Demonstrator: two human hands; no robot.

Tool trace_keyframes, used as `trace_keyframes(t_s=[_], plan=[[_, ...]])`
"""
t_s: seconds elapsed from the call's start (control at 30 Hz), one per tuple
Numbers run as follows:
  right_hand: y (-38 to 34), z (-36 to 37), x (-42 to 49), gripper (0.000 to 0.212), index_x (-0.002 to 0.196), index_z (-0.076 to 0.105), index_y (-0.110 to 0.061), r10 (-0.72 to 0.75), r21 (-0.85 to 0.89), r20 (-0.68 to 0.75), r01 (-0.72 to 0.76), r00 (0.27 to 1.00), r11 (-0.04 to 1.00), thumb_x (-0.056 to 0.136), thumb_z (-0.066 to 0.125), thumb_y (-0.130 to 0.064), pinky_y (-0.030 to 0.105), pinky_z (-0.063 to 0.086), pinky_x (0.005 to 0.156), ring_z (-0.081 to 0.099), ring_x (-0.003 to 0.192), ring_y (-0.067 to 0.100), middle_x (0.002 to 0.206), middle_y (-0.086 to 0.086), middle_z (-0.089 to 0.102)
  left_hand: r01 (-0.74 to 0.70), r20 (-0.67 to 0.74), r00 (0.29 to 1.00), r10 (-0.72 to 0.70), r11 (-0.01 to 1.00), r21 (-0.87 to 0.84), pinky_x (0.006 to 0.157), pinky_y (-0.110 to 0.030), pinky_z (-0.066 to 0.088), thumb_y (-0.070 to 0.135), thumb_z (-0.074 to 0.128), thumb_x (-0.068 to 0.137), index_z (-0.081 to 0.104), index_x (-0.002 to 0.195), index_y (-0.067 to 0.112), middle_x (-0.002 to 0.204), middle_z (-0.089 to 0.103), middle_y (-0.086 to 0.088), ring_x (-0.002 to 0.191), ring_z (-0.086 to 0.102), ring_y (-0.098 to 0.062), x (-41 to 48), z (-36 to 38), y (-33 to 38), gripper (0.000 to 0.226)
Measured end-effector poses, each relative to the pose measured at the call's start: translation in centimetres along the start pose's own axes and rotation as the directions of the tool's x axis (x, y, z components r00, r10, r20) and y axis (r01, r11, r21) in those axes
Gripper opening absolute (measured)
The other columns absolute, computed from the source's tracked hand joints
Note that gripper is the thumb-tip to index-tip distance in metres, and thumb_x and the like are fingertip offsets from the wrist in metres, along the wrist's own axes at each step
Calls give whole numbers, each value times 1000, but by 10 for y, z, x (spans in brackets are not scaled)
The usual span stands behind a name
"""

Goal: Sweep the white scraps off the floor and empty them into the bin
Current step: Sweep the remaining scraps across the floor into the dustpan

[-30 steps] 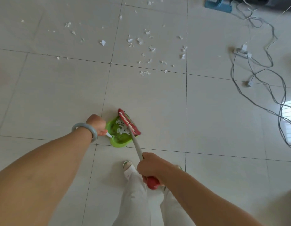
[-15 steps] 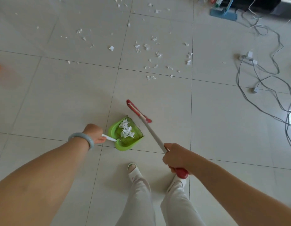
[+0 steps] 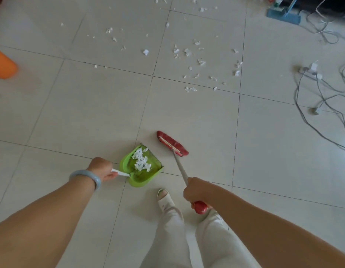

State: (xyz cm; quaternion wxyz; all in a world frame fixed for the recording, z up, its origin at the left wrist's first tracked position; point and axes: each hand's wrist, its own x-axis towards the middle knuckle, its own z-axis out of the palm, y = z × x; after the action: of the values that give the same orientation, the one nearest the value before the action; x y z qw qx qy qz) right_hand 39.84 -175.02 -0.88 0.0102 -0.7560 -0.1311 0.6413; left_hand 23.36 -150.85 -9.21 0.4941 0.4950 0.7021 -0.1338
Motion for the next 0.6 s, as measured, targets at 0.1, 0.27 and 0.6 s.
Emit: trace_keyframes(t_s=[0.1, 0.27, 0.6], plan=[[-1, 17, -8, 24, 106, 52, -5, -11, 98, 59, 5, 998, 995, 85, 41, -2, 25, 44, 49, 54, 52, 16, 72, 8, 53, 0, 4, 1000, 0, 1000, -12, 71, -35, 56, -6, 43, 93, 44, 69, 4, 74, 56, -14, 40, 62, -15, 1, 1, -6, 26], [11, 8, -27, 38, 110, 56, -10, -62, 147, 34, 56, 998, 988, 77, 41, -3, 26, 43, 51, 50, 46, 15, 65, 8, 55, 32, 7, 999, -32, 999, -25, 39, -24, 52, -7, 44, 93, 47, 88, -10, 88, 58, -26, 50, 63, -25, -2, -3, -3, 7], [-2, 10, -6, 35, 114, 52, -9, -8, 98, -2, 8, 1000, 995, 82, 41, -3, 28, 46, 54, 53, 57, 18, 78, 9, 55, 12, -19, 1000, -14, 997, -77, 82, -41, 55, -8, 41, 93, 45, 71, -5, 87, 57, -22, 68, 61, -31, -5, -3, -6, 23]])
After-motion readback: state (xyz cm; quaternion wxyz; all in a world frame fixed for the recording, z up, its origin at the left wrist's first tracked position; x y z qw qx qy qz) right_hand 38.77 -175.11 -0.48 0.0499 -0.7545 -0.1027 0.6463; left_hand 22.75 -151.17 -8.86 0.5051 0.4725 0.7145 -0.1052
